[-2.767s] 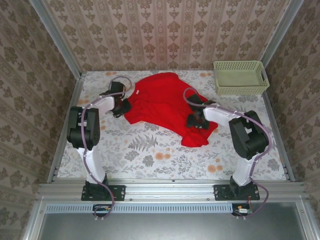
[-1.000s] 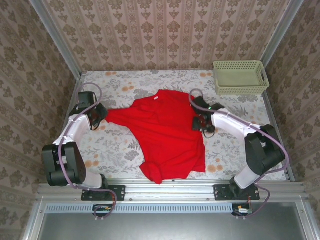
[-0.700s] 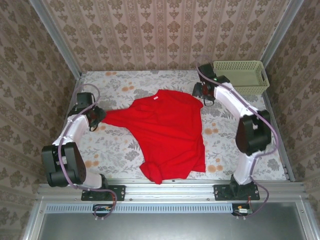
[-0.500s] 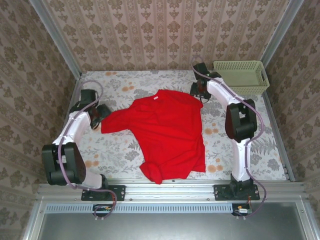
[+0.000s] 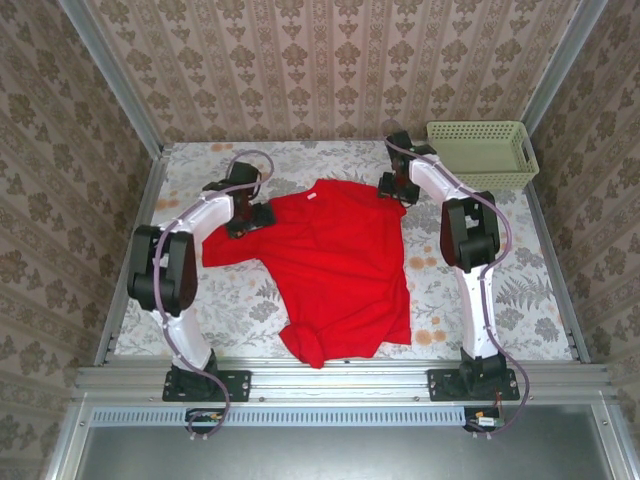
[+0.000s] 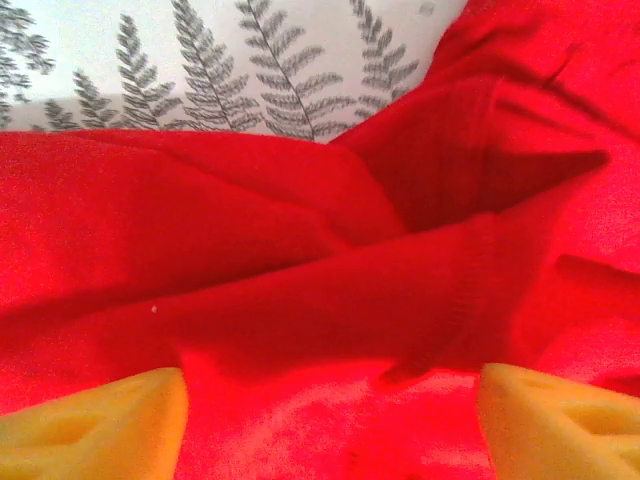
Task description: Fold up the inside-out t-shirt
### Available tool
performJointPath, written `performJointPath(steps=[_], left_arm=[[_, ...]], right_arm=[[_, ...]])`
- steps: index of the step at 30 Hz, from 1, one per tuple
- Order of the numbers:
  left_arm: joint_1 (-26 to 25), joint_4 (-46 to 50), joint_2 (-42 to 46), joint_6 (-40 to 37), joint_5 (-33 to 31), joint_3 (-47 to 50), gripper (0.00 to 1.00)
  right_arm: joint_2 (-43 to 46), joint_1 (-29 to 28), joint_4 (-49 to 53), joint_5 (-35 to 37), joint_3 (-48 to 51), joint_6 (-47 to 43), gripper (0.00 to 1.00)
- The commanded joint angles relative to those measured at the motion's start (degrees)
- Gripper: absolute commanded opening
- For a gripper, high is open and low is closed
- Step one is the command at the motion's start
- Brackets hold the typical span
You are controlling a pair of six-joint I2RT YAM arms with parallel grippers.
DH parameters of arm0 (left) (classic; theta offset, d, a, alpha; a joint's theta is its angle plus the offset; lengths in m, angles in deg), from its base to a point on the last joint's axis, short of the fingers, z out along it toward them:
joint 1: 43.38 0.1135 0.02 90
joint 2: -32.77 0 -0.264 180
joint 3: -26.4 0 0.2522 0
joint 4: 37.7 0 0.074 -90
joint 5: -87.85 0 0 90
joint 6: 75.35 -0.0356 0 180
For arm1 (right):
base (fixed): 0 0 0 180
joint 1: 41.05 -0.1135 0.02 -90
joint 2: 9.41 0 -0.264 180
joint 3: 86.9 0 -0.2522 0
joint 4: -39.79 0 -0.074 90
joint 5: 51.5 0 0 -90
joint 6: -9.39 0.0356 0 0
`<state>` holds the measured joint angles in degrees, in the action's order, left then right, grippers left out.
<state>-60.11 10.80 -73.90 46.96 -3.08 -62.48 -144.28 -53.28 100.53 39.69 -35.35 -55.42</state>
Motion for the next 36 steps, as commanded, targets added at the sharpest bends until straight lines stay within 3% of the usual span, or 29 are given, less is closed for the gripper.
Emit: performJointPath(steps=[1,6,11,13,17,21,25,35,36], left_arm=[[0.95,0.80,-1.17,-1.11,2.47,-1.57,0.63],[2.41,0.06,-1.18,-2.40,2.50,-1.57,0.32],[4.96,-1.46,1.59,-3.82,2.53,-0.25,0.06],[5.82,-2.24,3.03,-4.41,2.70,0.52,0.00],[6.08,-4.10,6.14,-4.67,2.57,2.51,0.00],[5.95,-5.56,4.45,-4.43,3.96,1.62,0.00],[5.99,-4.65,-0.83,-4.53,4.32,-5.45,0.00],[6.85,-3.64,-9.10,-6.32,5.58,-25.02,0.00],[6.94,-3.01,-10.23,-6.67,5.80,-26.94,0.00]], right_arm=[[-1.96,-0.51,1.57,-4.56,-1.49,-0.99,0.57],[0.14,-0.33,2.32,-0.01,-0.81,-1.08,0.18],[12.10,1.00,-2.85,9.54,10.90,-0.09,0.00],[17.45,1.76,-5.14,12.28,16.67,0.41,0.00],[26.74,2.28,-9.03,14.45,28.28,0.98,0.00],[28.75,2.36,-10.50,13.07,32.36,1.53,0.00],[25.01,3.12,-8.55,13.13,25.84,0.93,0.00],[12.92,5.00,-2.21,13.02,-3.47,-3.50,0.00],[11.42,5.15,-1.72,12.96,-5.79,-4.01,0.07]])
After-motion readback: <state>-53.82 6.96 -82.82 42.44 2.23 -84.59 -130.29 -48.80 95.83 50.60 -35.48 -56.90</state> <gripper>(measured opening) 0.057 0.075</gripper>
